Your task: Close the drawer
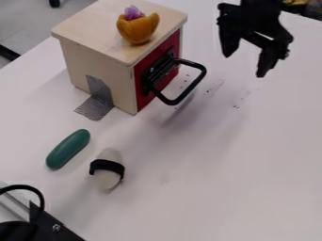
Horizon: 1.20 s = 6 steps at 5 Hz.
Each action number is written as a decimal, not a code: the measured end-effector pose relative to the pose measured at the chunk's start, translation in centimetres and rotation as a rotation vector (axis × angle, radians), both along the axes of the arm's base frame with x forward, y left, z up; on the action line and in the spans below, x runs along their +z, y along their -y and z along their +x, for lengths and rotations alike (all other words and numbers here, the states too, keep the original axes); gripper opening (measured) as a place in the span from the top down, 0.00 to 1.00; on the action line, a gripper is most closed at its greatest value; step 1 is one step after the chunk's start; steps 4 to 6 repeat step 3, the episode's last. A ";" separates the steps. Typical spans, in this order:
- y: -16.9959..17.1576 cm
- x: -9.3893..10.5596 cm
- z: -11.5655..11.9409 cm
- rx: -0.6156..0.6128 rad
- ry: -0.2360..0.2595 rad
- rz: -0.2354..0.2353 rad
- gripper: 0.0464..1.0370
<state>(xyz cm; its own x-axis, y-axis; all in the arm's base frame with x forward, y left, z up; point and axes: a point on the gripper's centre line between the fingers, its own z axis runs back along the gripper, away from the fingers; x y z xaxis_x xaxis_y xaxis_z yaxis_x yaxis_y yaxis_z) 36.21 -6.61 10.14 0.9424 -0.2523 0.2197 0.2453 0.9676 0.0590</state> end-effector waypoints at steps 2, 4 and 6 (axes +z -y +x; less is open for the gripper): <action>1.5 0.1 -4.0 0.097 -0.047 -0.079 0.04; 1.5 -0.1 -5.9 0.123 -0.066 -0.081 0.04; 1.5 -0.1 -5.9 0.123 -0.066 -0.081 0.04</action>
